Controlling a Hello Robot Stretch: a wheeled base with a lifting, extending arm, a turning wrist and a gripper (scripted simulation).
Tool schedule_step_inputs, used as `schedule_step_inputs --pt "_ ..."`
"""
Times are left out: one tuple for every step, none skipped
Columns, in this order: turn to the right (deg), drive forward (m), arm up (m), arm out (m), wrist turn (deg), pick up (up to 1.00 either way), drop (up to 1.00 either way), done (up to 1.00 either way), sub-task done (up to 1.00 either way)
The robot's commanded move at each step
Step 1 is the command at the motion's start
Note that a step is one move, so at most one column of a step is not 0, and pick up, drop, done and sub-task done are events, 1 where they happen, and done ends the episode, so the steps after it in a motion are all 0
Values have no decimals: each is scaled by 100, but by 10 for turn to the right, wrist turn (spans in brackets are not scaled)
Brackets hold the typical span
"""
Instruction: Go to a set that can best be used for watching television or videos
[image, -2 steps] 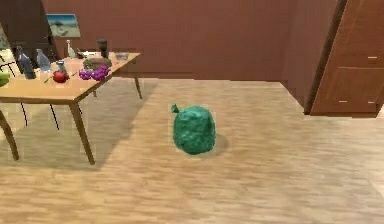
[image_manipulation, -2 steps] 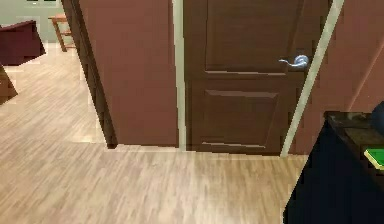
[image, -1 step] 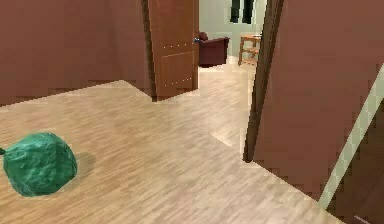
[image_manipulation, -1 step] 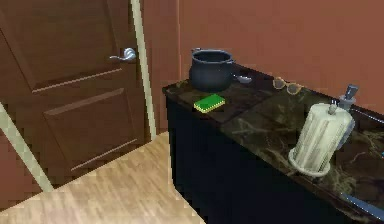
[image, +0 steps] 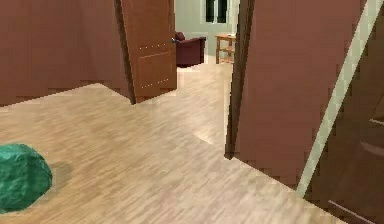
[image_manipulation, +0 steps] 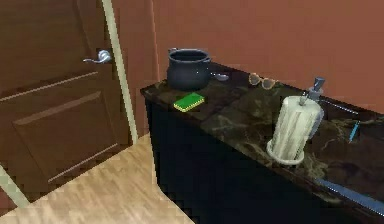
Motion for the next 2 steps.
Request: schedule_step_inputs --pt "0 100 0 0 0 0 0 0 0" --pt "30 0 0 0 0 0 0 0 0"
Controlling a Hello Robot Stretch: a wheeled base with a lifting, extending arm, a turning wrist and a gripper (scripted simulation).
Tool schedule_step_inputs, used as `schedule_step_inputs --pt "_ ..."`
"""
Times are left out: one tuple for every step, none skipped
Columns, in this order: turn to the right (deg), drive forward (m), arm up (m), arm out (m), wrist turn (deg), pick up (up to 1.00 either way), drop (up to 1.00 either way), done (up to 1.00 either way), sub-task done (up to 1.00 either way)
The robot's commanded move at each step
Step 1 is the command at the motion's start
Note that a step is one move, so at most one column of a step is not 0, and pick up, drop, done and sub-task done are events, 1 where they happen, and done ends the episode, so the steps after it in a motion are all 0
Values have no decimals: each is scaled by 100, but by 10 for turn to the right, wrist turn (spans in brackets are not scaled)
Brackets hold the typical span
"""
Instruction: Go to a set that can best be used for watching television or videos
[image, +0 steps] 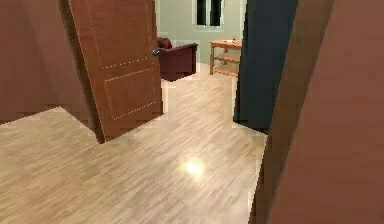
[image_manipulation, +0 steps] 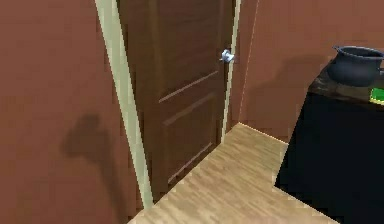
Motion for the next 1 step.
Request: schedule_step_inputs --pt "0 40 0 0 0 0 0 0 0"
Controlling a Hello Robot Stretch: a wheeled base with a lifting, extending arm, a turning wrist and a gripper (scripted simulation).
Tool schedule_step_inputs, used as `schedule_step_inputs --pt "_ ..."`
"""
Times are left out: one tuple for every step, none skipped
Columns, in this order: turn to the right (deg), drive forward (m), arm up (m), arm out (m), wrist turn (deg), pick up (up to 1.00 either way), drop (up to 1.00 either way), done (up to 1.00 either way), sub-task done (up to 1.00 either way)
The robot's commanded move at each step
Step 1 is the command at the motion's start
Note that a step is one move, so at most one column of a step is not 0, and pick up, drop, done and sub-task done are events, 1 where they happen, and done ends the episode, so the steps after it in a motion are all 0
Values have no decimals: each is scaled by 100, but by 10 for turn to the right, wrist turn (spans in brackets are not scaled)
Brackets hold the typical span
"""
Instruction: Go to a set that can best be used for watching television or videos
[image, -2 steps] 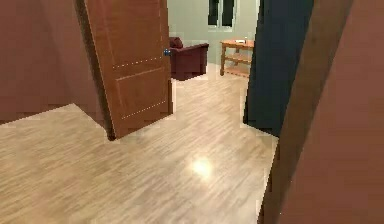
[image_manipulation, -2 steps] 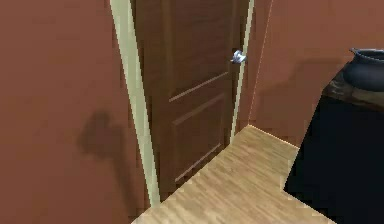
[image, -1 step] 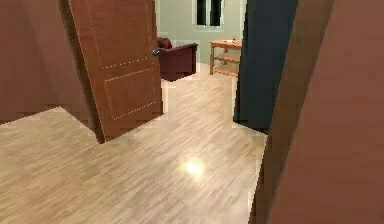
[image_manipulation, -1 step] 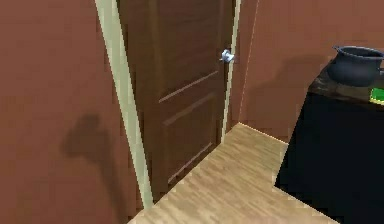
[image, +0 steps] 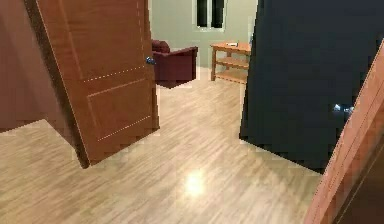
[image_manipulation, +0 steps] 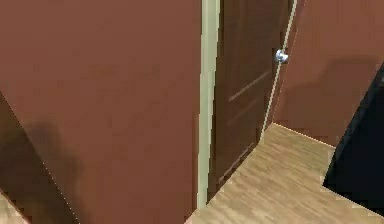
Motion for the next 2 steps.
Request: schedule_step_inputs --pt "0 40 0 0 0 0 0 0 0" --pt "0 100 0 0 0 0 0 0 0"
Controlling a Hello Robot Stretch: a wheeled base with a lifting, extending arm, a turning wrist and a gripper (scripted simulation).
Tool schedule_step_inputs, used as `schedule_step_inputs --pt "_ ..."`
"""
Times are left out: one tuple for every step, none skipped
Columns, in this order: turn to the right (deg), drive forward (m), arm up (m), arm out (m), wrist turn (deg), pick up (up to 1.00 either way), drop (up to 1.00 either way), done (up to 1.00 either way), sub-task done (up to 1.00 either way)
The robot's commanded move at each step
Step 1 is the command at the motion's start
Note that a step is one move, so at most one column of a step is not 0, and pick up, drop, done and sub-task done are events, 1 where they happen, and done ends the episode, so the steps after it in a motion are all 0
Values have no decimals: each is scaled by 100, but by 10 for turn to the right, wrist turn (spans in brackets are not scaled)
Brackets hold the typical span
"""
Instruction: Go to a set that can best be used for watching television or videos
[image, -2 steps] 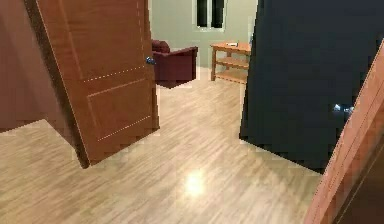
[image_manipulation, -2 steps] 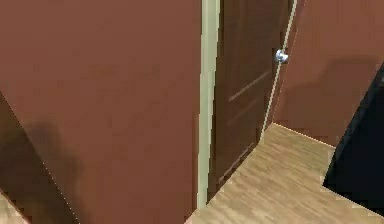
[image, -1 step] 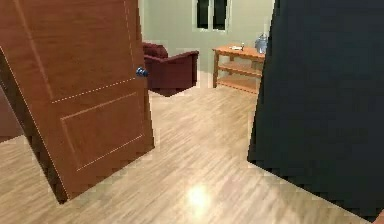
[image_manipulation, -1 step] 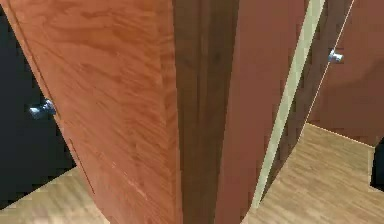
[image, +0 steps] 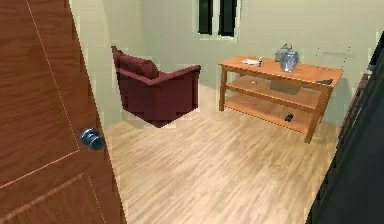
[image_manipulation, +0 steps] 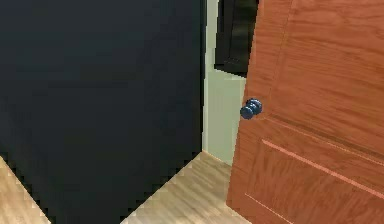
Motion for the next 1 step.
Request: schedule_step_inputs --pt "30 0 0 0 0 0 0 0 0"
